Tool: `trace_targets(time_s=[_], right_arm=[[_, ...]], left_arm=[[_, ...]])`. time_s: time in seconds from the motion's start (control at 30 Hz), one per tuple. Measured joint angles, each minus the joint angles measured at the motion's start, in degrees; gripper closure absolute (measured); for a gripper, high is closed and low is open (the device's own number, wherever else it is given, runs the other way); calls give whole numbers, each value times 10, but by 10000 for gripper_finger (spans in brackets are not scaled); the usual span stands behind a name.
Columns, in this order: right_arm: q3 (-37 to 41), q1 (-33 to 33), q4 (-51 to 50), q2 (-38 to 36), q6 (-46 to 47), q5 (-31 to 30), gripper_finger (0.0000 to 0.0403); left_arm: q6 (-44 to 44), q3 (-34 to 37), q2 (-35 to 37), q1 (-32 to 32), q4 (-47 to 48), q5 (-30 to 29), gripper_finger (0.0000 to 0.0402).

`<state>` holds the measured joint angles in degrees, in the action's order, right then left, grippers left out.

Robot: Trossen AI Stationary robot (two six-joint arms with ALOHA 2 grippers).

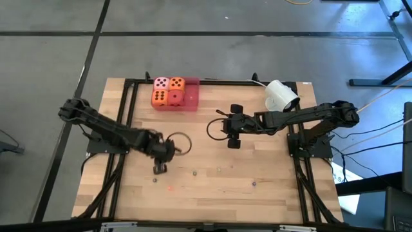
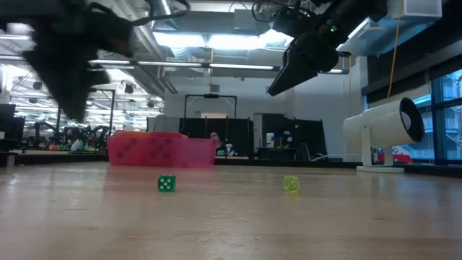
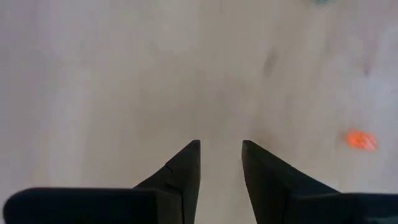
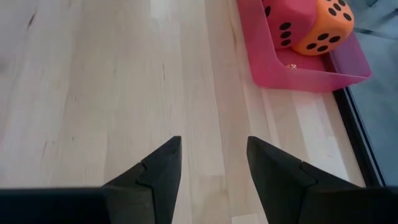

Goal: Pick & Place Dice
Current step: Put the left small blue die into the red bin

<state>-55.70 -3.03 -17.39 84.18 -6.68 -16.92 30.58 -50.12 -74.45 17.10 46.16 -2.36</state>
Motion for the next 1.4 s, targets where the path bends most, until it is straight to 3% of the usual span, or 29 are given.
trace_targets(time_s=[0.23,0.5,0.67,0.9,1.2,1.4], right_arm=[[0,0,9,0,0,0,221],[0,0,9,0,-1,-1,221],[0,1,11,0,-43,-2,221],[0,30,78,0,-61,-1,221],[0,46,101,0,39,78,221],[0,12,101,0,80,86,221]], left_arm=[[116,4,-20,108,3,-1,290],[291,4,-43,175,1,-11,290],[331,4,-67,186,-1,-12,290],[322,4,-91,186,-3,-19,290],[292,4,-98,219,-6,-105,290],[305,4,-78,324,-6,-236,290]])
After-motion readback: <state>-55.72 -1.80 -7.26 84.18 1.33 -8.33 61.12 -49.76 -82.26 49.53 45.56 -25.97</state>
